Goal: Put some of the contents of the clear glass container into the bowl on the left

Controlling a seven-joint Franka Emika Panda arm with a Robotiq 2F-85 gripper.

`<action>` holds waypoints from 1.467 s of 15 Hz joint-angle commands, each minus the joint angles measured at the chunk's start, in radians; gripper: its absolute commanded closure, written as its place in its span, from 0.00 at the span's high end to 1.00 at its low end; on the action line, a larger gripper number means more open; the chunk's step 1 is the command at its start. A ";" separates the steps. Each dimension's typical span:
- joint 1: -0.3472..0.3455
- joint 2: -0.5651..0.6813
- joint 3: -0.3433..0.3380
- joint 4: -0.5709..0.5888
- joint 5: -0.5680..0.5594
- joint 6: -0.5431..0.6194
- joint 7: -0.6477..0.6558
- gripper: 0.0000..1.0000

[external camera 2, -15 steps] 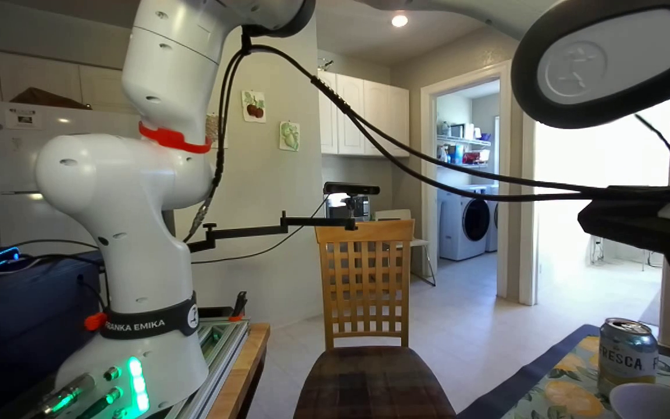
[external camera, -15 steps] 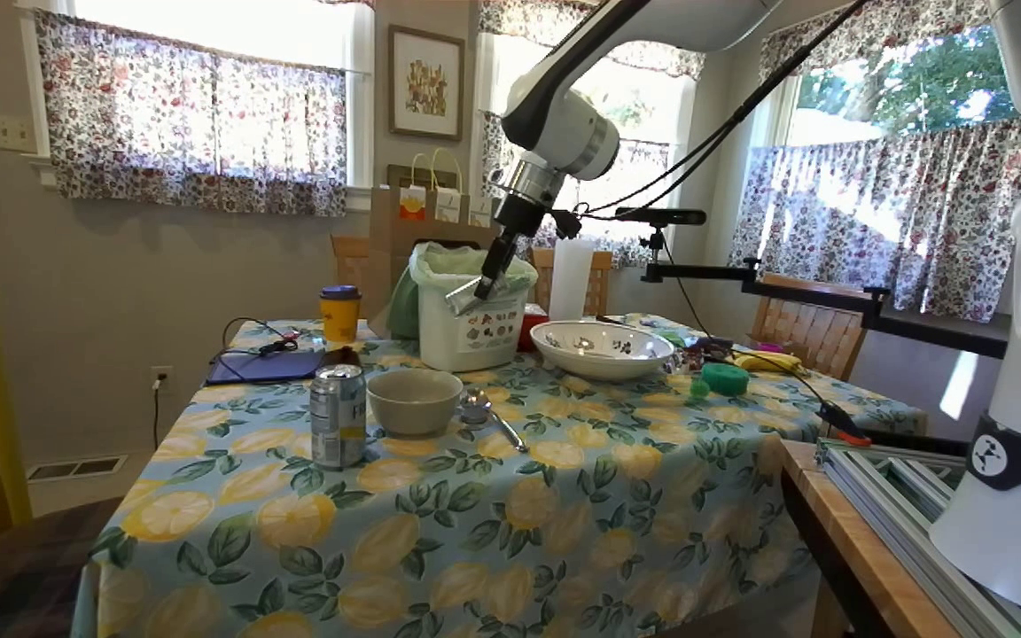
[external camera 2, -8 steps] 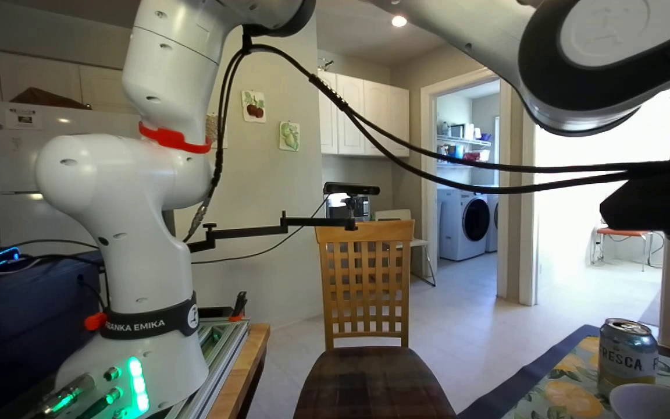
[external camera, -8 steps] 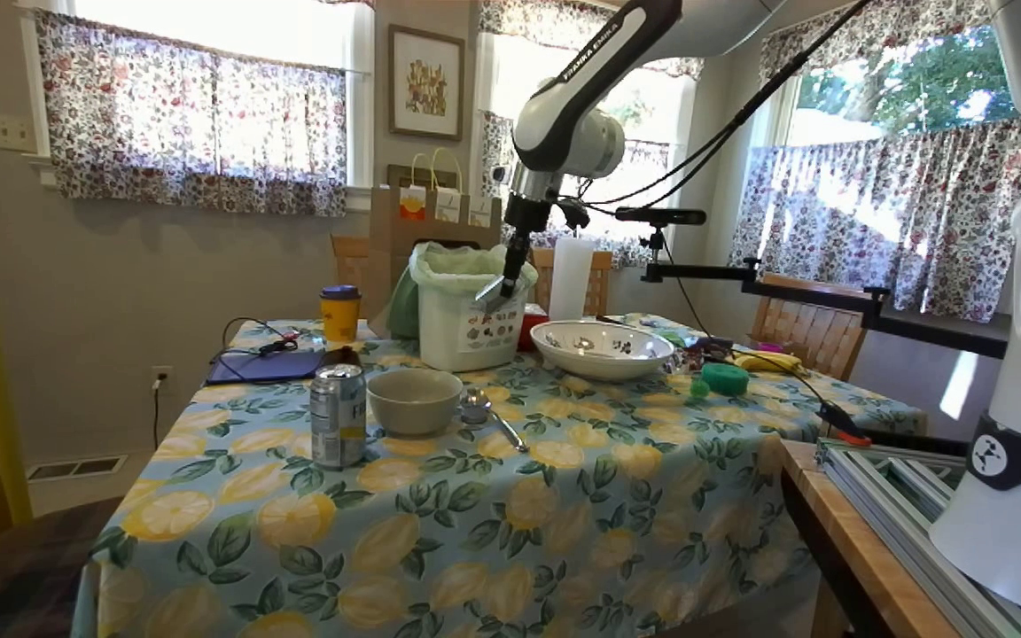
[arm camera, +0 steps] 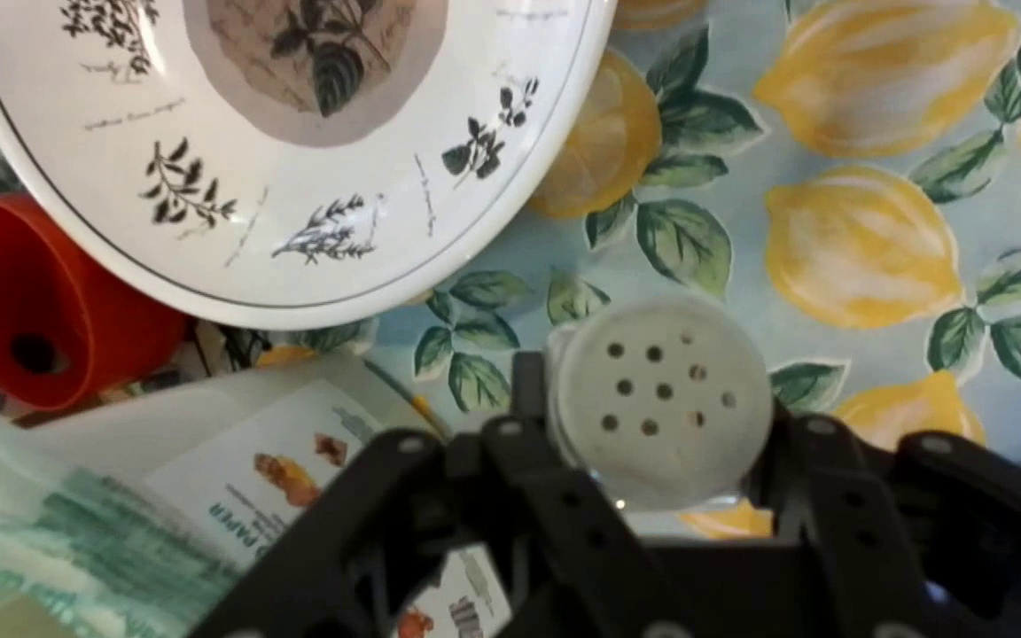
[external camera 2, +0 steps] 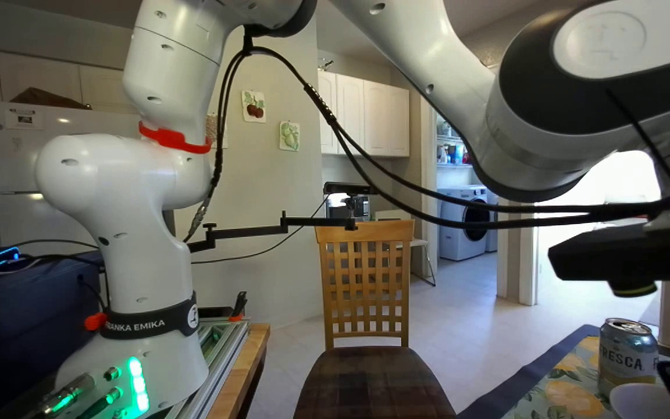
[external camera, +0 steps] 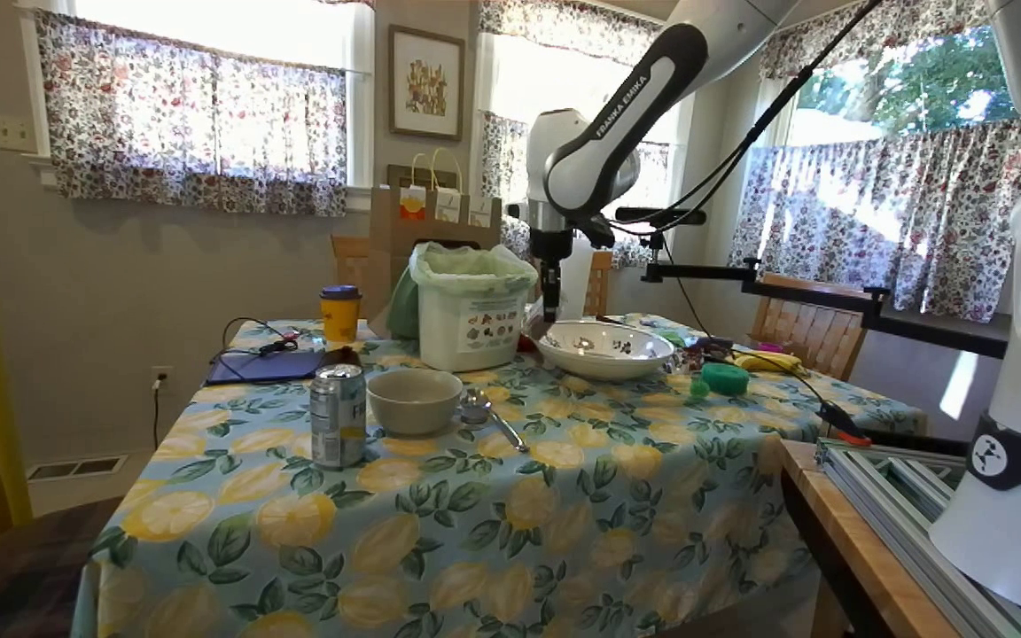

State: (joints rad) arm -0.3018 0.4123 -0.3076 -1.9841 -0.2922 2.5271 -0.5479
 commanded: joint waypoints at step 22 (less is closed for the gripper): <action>0.037 0.051 0.043 -0.159 -0.236 -0.080 0.046 0.25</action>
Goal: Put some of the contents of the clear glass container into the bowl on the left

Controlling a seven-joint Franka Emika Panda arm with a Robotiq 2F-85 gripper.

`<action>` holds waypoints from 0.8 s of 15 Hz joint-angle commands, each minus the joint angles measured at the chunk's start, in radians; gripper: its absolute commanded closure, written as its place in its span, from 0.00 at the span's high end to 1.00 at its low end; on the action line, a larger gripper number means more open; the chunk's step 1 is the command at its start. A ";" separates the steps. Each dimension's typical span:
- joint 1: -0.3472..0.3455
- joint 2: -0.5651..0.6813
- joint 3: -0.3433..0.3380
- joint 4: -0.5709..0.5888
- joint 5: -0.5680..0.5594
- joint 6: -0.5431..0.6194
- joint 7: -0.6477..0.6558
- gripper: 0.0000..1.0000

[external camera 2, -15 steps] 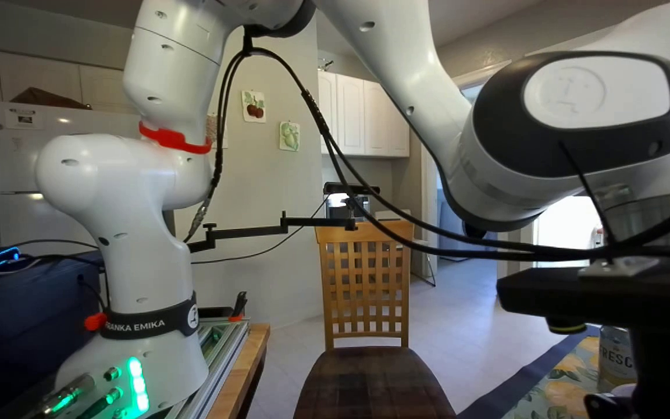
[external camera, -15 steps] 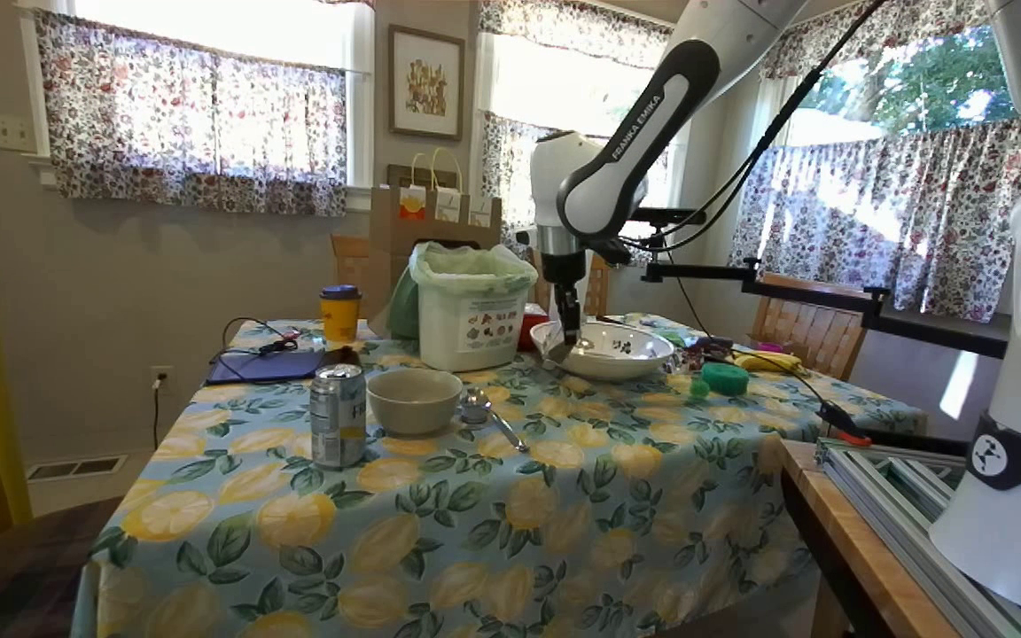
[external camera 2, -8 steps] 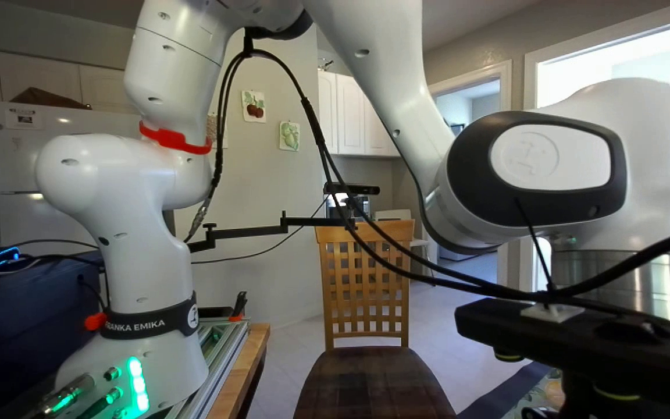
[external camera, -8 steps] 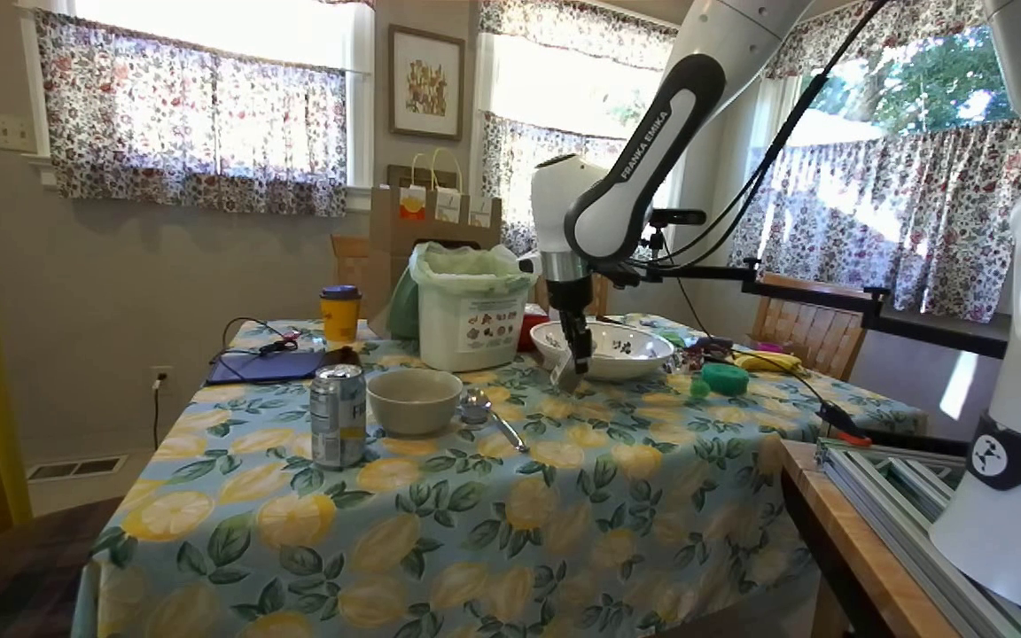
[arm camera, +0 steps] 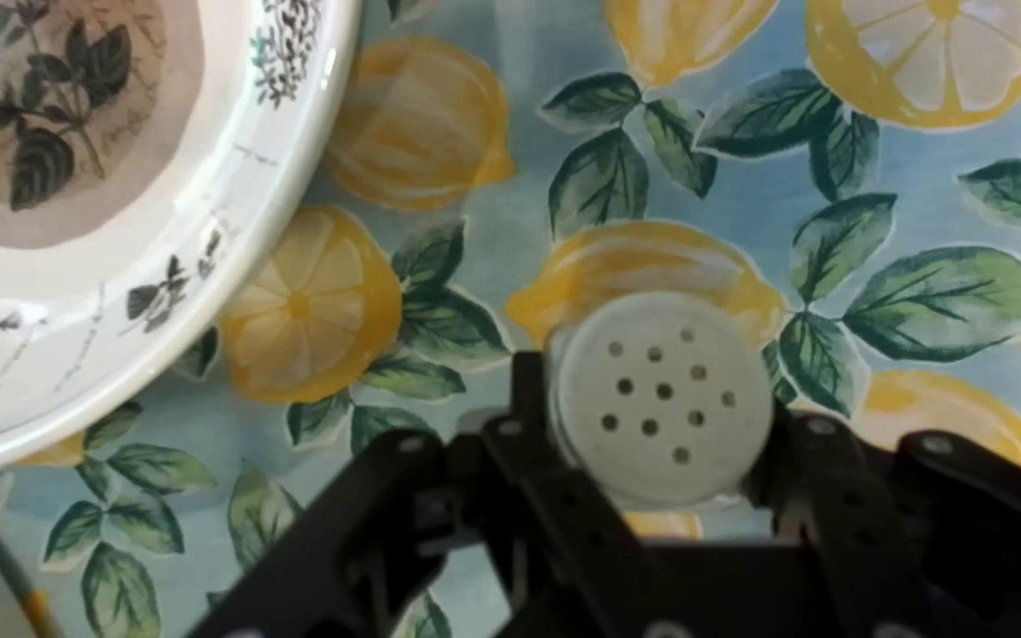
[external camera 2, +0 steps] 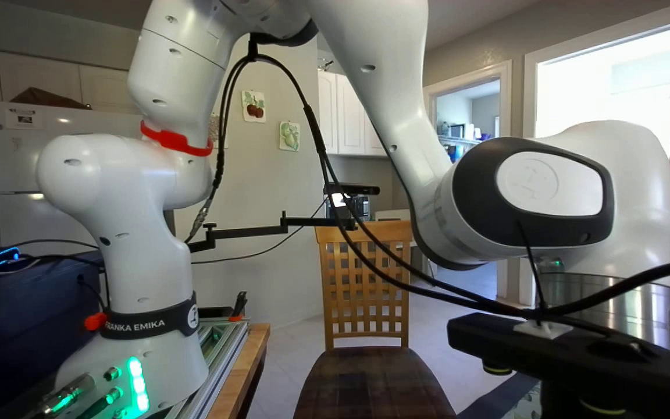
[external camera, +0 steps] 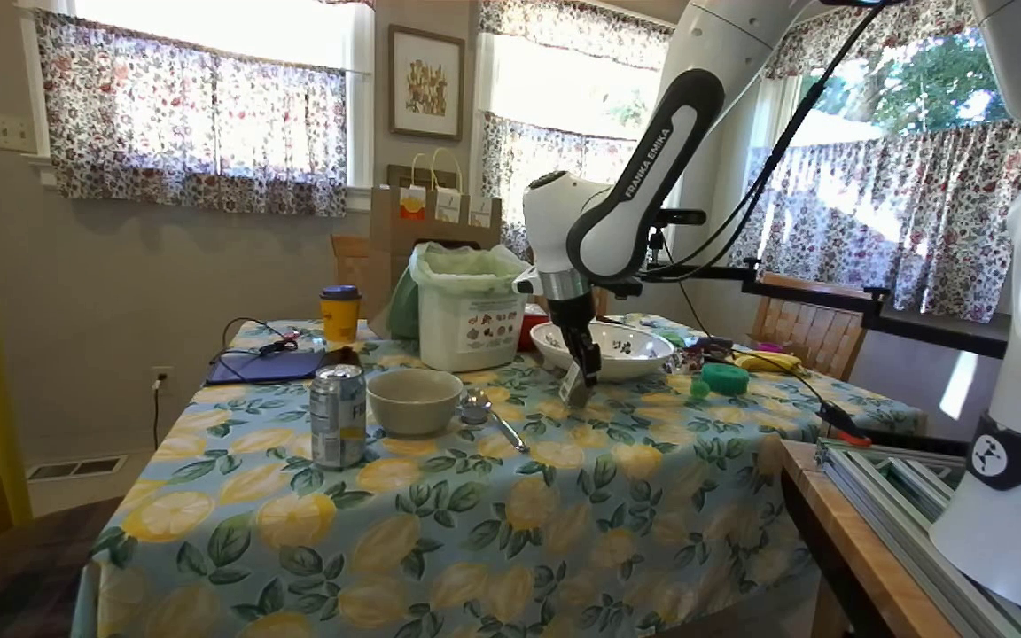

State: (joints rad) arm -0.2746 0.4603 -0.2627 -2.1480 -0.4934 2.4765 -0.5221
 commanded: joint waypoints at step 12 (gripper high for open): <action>0.022 0.044 -0.004 0.045 -0.071 -0.086 0.053 0.25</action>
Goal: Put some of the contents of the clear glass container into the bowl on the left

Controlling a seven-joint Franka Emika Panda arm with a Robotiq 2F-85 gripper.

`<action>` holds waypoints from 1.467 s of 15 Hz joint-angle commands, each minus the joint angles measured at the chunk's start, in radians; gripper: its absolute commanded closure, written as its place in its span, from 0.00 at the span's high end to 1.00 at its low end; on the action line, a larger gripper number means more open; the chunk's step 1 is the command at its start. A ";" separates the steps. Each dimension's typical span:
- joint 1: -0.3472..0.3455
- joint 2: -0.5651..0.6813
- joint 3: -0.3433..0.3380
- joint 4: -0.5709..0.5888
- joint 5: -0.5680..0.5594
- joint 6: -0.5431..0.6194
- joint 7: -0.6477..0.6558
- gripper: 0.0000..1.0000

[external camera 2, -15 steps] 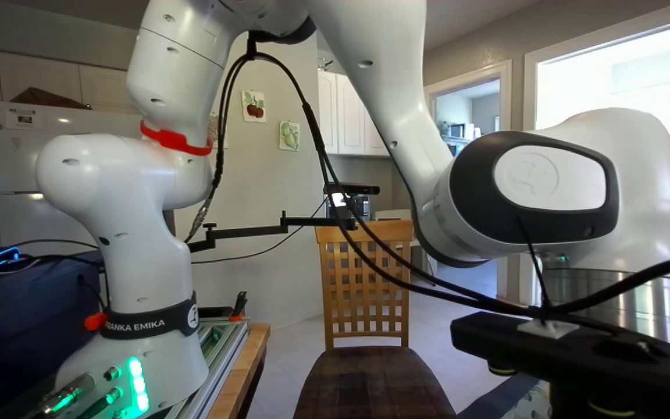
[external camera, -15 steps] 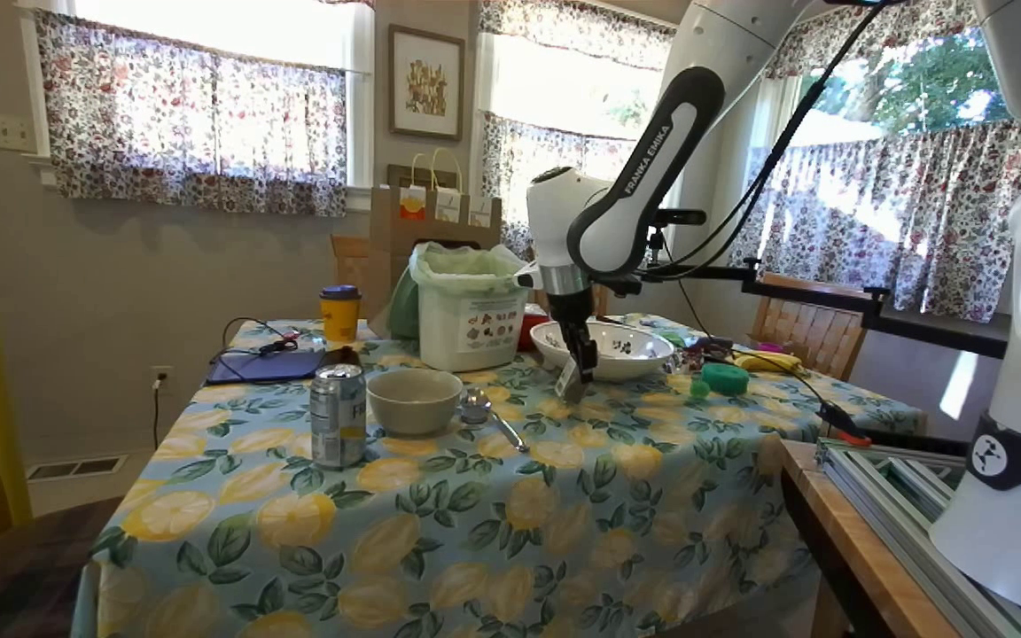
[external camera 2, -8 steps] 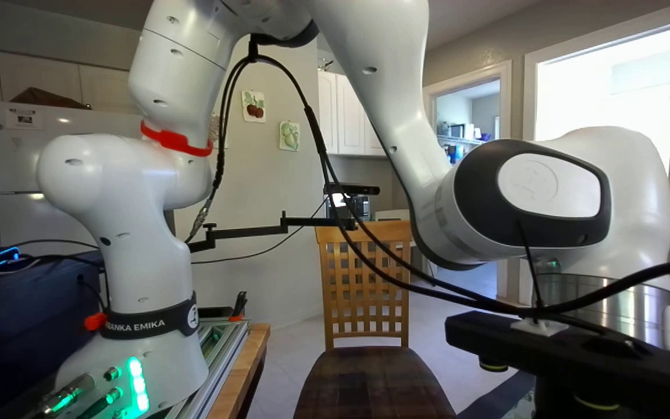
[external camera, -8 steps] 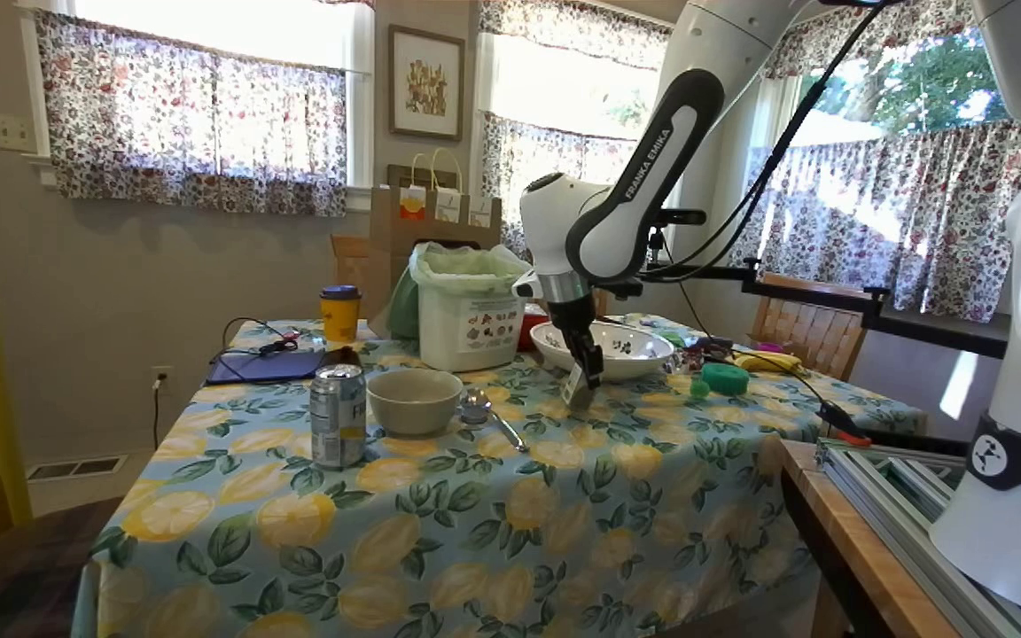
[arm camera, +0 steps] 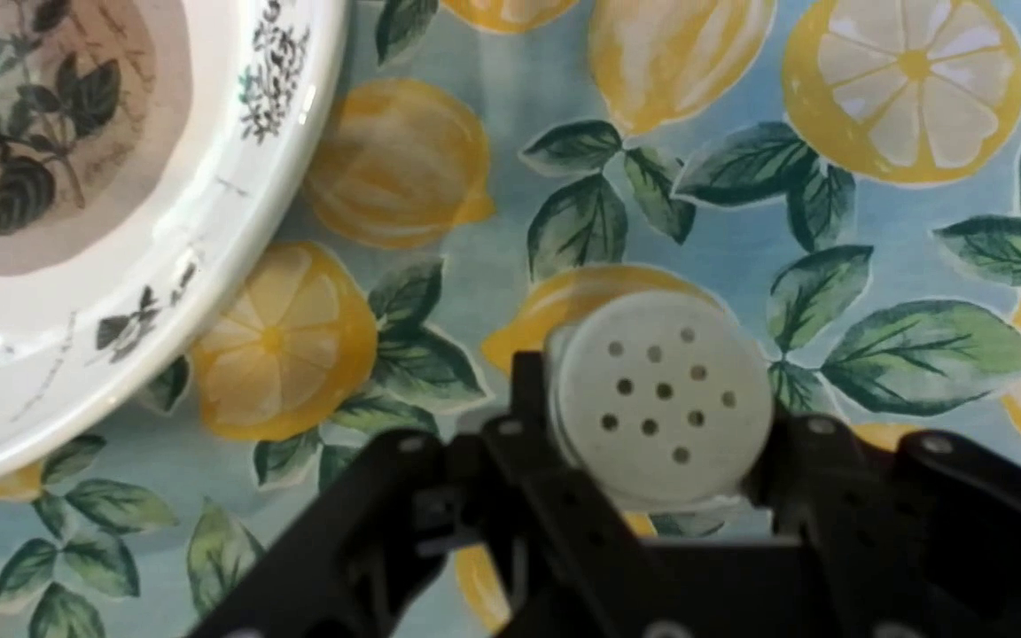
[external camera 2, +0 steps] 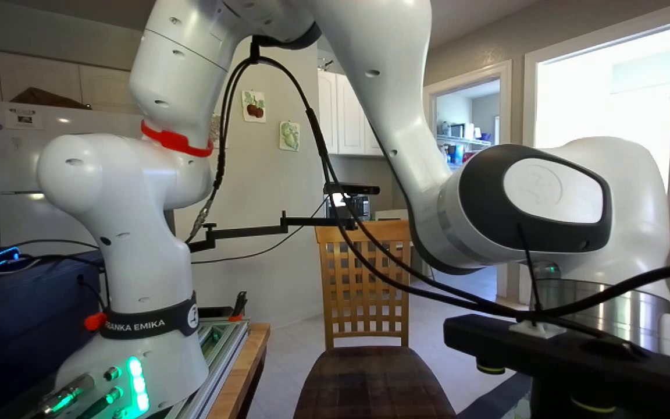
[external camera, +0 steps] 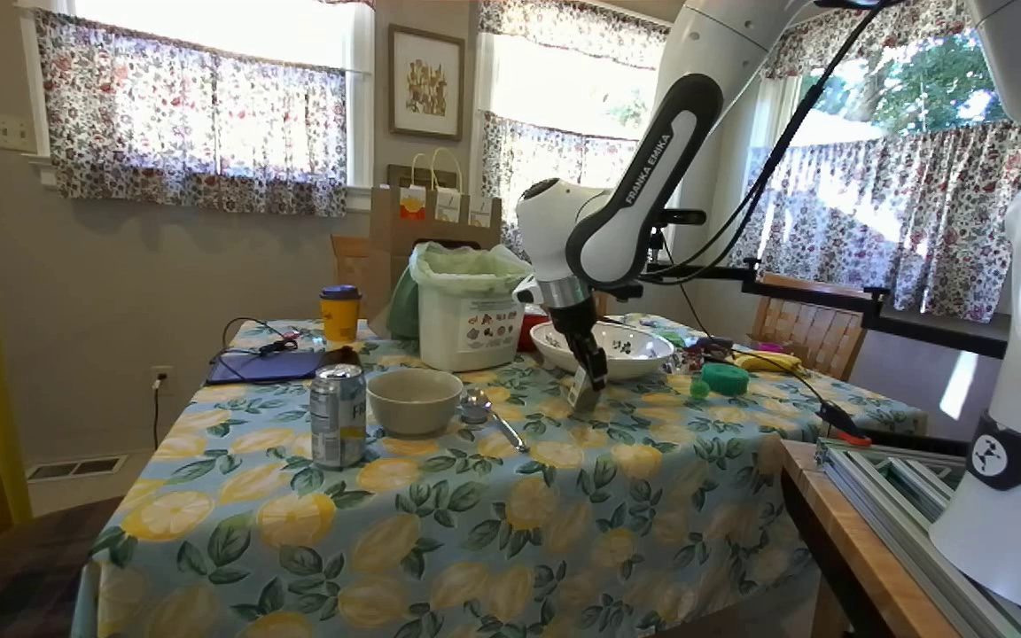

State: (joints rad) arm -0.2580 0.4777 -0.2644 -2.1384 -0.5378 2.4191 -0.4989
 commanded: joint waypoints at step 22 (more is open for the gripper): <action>-0.019 -0.274 0.037 0.232 0.358 -0.444 0.114 1.00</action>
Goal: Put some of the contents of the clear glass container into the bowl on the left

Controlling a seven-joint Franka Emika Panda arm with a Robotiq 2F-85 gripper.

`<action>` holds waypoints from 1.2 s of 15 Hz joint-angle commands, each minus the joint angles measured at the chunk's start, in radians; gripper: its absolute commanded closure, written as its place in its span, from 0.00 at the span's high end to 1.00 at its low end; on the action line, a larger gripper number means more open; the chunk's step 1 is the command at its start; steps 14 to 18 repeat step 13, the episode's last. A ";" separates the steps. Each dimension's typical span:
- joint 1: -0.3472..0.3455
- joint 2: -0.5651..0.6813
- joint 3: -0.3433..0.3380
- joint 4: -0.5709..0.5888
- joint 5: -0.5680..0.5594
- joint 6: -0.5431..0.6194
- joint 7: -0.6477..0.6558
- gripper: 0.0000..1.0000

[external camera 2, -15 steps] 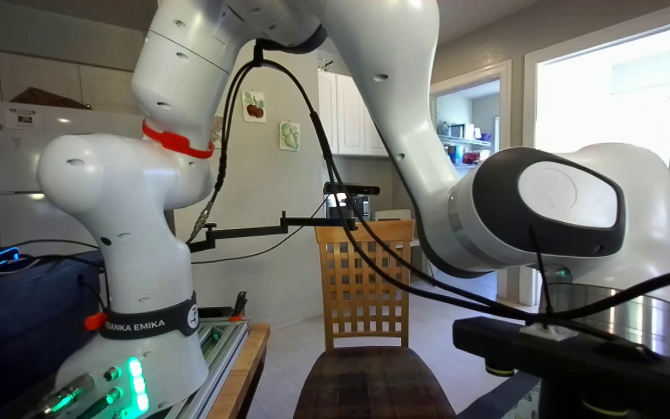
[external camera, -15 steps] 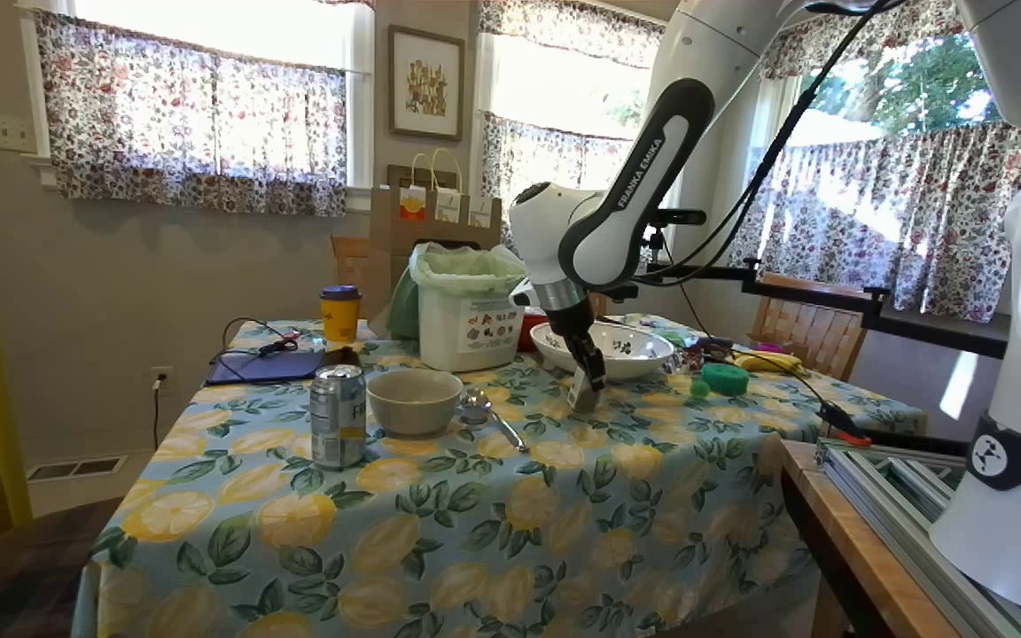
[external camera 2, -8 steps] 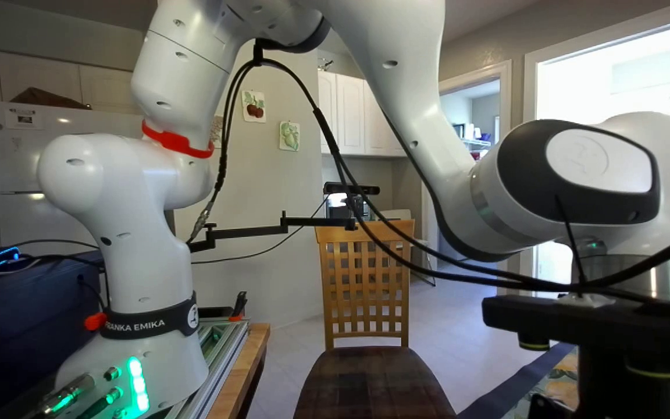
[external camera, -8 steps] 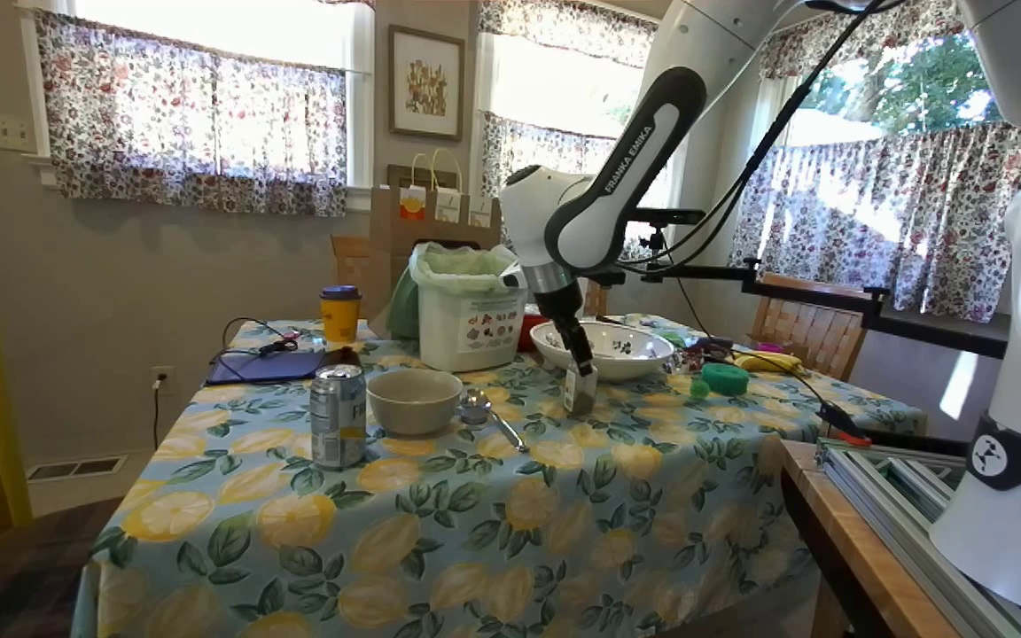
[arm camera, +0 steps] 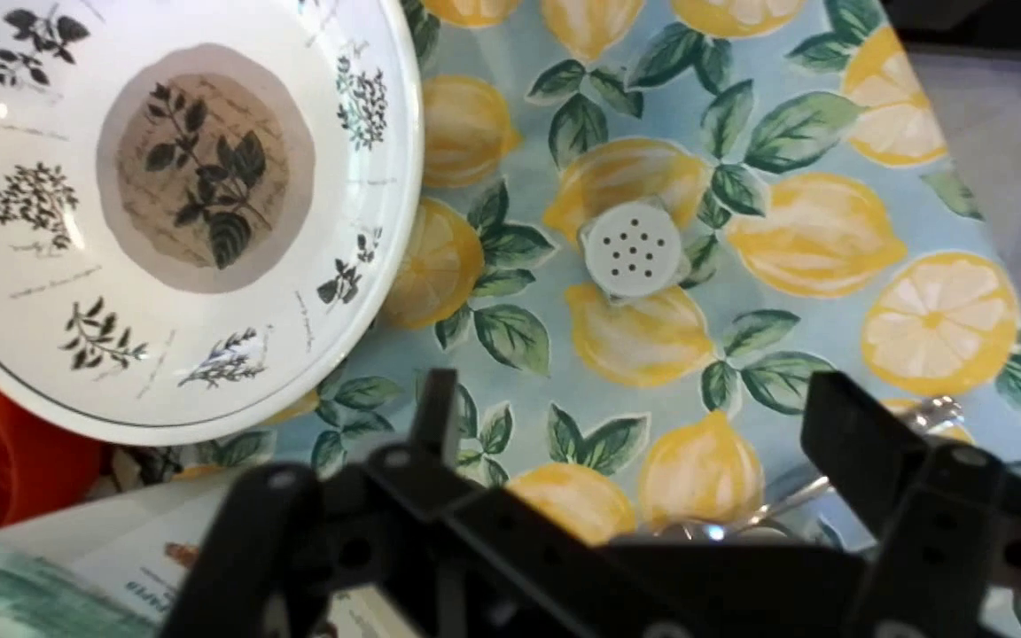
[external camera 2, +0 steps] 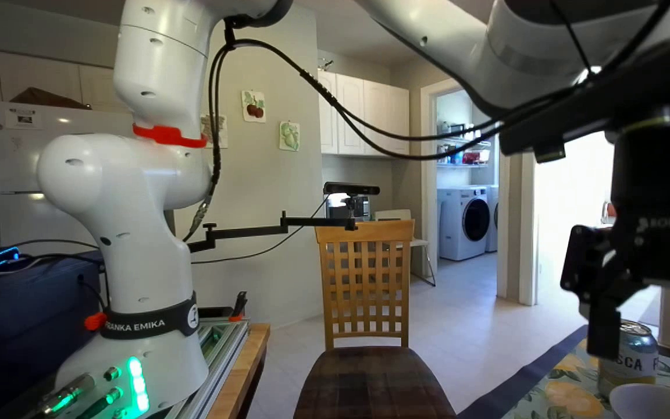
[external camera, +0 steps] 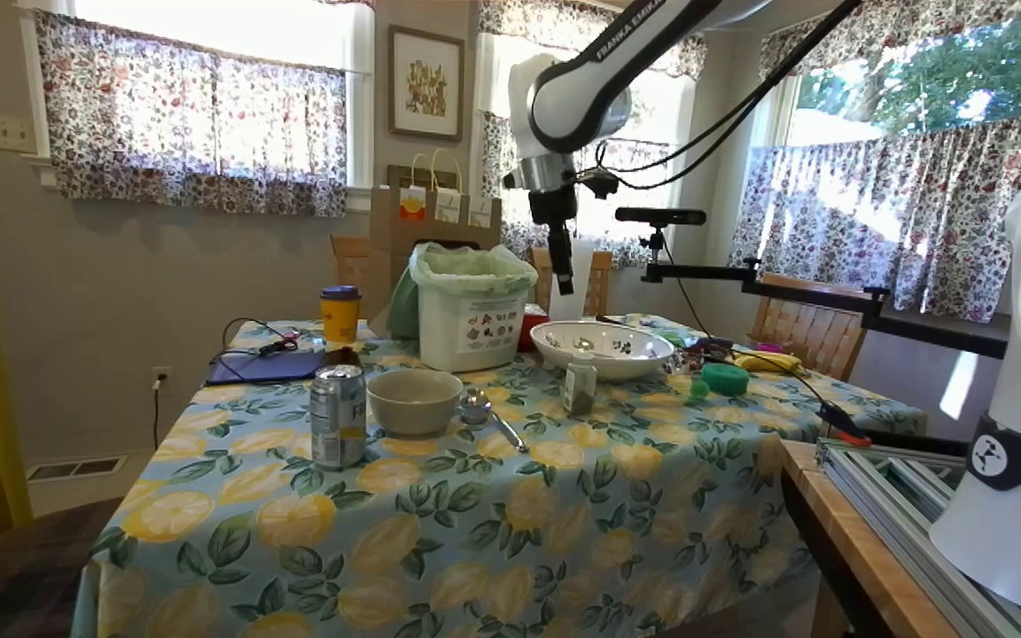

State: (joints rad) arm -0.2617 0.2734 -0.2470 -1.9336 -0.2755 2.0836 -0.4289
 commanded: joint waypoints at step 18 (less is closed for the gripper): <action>-0.009 -0.072 0.013 0.024 0.073 -0.102 0.036 1.00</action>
